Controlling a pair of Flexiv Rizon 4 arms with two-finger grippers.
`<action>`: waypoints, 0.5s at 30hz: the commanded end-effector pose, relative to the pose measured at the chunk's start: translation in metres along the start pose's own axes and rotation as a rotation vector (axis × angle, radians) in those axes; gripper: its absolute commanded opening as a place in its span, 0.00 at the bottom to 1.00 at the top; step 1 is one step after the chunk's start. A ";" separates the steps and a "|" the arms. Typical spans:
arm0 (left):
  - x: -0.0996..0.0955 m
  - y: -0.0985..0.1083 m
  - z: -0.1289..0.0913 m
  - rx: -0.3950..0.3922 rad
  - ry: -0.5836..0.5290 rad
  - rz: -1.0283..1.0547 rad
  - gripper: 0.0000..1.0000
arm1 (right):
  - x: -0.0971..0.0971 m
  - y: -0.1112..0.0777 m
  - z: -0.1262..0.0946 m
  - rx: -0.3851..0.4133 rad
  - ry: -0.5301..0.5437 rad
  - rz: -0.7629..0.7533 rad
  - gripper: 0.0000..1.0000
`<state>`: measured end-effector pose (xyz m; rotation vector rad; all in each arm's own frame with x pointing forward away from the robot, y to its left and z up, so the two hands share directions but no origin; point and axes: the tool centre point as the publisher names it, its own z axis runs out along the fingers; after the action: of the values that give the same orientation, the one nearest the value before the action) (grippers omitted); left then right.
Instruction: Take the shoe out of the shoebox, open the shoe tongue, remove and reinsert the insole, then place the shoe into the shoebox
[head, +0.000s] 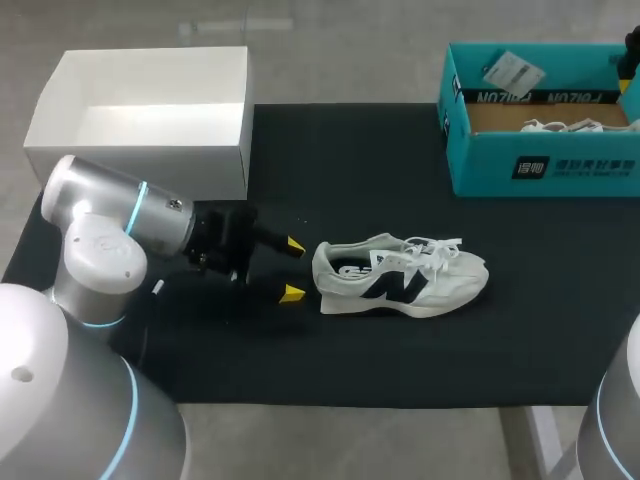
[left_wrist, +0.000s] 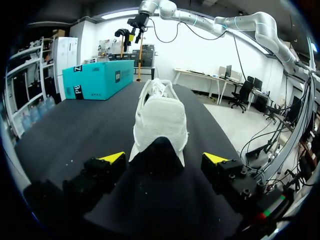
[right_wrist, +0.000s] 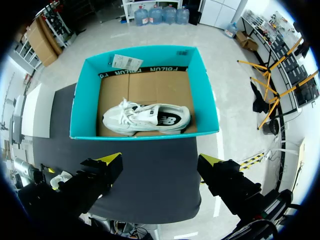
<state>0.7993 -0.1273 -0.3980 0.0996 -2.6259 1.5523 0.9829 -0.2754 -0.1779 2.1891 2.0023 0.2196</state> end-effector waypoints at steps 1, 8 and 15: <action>-0.008 0.004 0.014 0.000 0.012 0.002 1.00 | 0.000 0.000 0.000 0.000 0.000 0.000 1.00; -0.010 0.005 0.028 0.010 0.036 0.010 1.00 | 0.000 0.000 0.000 0.000 0.000 0.000 1.00; -0.012 0.004 0.037 0.005 0.070 0.053 1.00 | 0.000 0.000 0.000 0.000 0.000 0.000 1.00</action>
<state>0.8023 -0.1529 -0.4164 -0.0138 -2.6014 1.5558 0.9829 -0.2754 -0.1779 2.1891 2.0022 0.2196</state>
